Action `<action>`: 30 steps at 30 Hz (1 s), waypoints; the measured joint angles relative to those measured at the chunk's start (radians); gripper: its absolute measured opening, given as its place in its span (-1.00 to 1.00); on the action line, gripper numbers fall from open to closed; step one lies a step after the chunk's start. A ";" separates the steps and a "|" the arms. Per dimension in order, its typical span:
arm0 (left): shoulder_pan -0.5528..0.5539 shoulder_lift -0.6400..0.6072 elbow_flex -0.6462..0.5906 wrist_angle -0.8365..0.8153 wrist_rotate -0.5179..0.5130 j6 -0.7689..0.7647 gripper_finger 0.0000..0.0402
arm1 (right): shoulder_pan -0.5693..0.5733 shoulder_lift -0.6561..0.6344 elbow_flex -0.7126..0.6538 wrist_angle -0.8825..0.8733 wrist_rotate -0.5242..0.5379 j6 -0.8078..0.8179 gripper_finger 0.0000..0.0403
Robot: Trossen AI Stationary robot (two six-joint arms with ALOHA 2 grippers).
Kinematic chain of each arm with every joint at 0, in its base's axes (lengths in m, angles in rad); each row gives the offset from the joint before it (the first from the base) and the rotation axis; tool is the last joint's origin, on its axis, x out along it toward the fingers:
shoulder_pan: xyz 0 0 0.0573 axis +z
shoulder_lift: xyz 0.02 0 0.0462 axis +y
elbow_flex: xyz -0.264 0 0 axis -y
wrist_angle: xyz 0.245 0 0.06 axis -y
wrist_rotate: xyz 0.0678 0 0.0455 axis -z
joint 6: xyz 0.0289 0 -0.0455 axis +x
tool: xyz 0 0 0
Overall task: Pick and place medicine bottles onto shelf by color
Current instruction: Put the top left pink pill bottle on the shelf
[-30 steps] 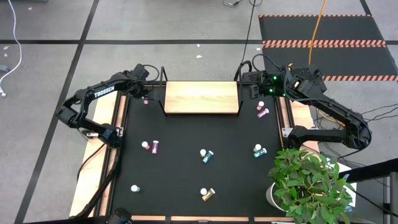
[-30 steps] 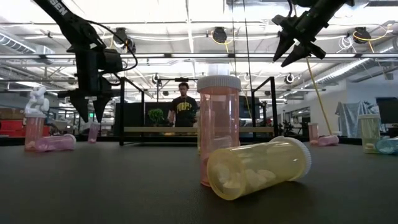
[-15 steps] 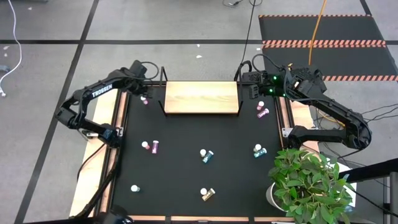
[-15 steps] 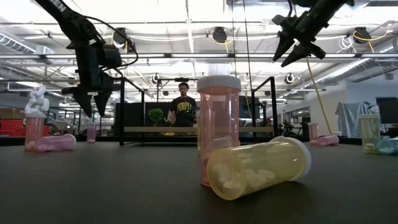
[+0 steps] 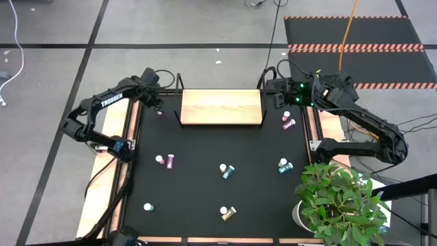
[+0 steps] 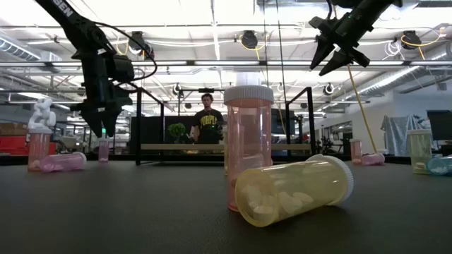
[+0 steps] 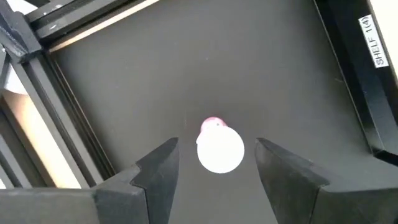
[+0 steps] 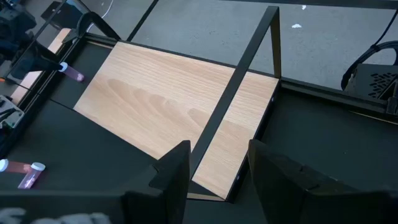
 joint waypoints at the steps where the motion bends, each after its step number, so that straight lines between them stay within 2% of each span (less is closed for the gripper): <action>1: 0.000 0.000 -0.002 0.006 0.000 0.000 0.05 | 0.000 0.000 0.000 0.000 -0.005 0.001 -0.22; 19: 0.002 0.006 -0.031 0.038 0.008 0.075 0.05 | 0.000 0.000 0.000 0.008 -0.044 0.032 -0.22; 23: 0.003 0.006 -0.071 0.107 0.008 0.088 0.05 | 0.000 0.000 0.000 0.011 -0.044 0.033 -0.22; 30: -0.005 0.006 -0.079 0.080 0.009 0.120 0.05 | 0.000 0.000 0.000 0.017 -0.044 0.040 -0.22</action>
